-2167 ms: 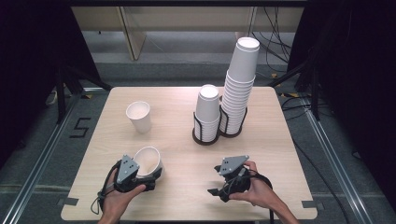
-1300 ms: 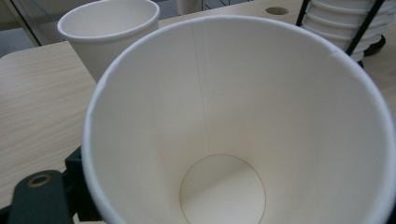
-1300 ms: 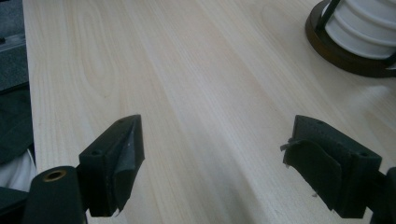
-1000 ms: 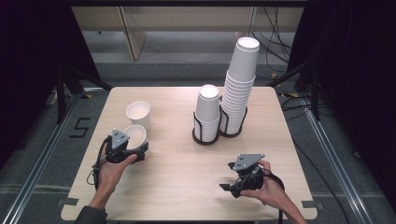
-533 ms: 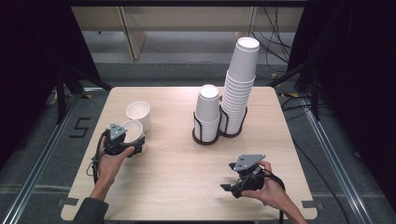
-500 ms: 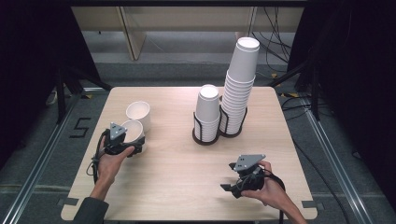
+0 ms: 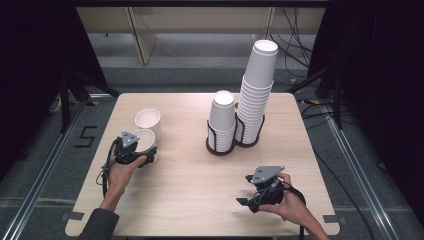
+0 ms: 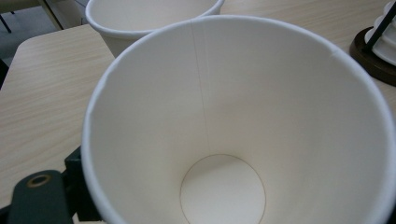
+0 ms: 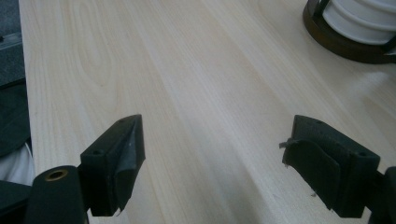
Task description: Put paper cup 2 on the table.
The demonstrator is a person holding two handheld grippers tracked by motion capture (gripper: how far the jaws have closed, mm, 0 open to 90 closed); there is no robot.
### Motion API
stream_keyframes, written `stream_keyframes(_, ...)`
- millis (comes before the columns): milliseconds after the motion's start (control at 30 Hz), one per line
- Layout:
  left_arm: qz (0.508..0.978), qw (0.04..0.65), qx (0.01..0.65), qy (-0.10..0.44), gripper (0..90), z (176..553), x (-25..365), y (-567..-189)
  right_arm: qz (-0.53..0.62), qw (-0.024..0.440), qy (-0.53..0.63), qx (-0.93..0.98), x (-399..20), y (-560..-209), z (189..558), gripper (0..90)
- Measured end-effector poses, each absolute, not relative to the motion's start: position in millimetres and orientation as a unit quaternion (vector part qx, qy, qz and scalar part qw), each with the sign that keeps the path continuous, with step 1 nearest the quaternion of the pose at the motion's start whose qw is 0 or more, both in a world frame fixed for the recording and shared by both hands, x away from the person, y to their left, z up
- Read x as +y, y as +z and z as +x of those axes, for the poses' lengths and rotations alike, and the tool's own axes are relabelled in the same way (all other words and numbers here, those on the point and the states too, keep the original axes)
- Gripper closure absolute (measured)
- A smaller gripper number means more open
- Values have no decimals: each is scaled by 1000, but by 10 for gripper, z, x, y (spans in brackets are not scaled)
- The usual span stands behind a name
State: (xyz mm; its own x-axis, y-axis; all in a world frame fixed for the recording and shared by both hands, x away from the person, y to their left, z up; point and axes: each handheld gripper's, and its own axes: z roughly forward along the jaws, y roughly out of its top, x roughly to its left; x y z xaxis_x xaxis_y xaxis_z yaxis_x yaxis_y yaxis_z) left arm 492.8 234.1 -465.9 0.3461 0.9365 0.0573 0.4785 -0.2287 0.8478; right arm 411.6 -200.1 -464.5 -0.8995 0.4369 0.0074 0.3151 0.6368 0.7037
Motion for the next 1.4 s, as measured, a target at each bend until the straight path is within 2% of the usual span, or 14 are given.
stream_keyframes(1033, 701, 407, 499, 307, 119, 4949, 2335, -4805, 218, 77, 369, 900, -2029, -4659, 4089, 191)
stream_keyframes(1400, 712, 399, 493, 302, 128, 4945, 2345, -4830, 211, 79, 371, 901, -2040, -4659, 4093, 191)
